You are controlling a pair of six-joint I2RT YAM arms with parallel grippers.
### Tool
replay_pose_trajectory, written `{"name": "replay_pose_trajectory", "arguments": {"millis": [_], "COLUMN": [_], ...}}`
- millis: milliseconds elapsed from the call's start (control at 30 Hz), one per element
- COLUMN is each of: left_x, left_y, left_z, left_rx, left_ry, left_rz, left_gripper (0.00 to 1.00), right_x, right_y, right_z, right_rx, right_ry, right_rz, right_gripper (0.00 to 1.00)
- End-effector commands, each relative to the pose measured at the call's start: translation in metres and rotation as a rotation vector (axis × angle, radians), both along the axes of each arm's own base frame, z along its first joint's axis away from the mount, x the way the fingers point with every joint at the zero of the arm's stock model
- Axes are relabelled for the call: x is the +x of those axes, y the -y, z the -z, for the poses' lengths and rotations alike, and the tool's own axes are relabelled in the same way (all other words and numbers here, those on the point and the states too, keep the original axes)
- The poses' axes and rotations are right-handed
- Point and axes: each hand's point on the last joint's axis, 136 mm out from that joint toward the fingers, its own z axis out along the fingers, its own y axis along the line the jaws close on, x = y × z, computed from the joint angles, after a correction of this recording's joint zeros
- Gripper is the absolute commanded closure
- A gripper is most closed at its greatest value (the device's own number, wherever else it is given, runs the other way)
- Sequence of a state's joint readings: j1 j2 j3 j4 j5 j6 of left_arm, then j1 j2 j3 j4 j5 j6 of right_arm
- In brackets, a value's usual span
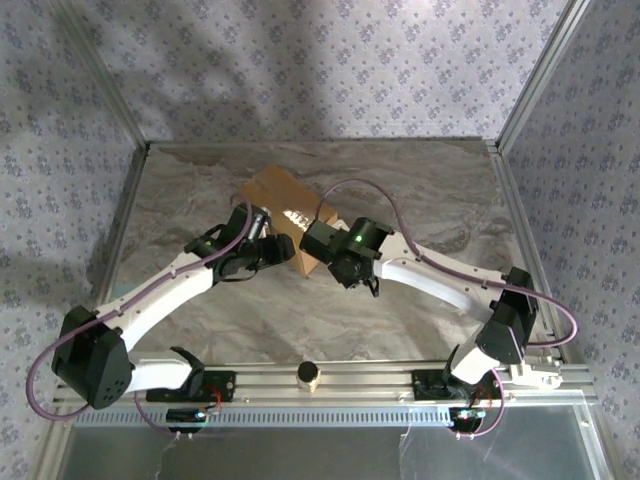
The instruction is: Unpack the express box
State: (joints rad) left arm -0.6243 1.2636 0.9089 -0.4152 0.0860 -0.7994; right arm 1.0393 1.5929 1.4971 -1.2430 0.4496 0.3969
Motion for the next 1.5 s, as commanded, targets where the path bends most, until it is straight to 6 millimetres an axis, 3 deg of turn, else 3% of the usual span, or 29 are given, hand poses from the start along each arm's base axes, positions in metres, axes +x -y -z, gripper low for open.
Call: {"name": "replay_pose_trajectory", "arguments": {"millis": [0,1467], "left_x": [0.0035,0.0008], "left_y": [0.0035,0.0071], "left_z": [-0.0010,-0.0052], "left_rx": [-0.012,-0.028], "left_ry": [0.007,0.011], "left_rz": [-0.010,-0.016], "left_gripper": [0.48,0.48], "right_x": [0.0025,0.0119], "right_y": [-0.0002,-0.0014], "right_z": [-0.0054,-0.0031], "right_rx": [-0.019,-0.066], "right_ry": [0.022,0.041], "right_rz": [0.013,0.001], "right_gripper": [1.00,1.00]}}
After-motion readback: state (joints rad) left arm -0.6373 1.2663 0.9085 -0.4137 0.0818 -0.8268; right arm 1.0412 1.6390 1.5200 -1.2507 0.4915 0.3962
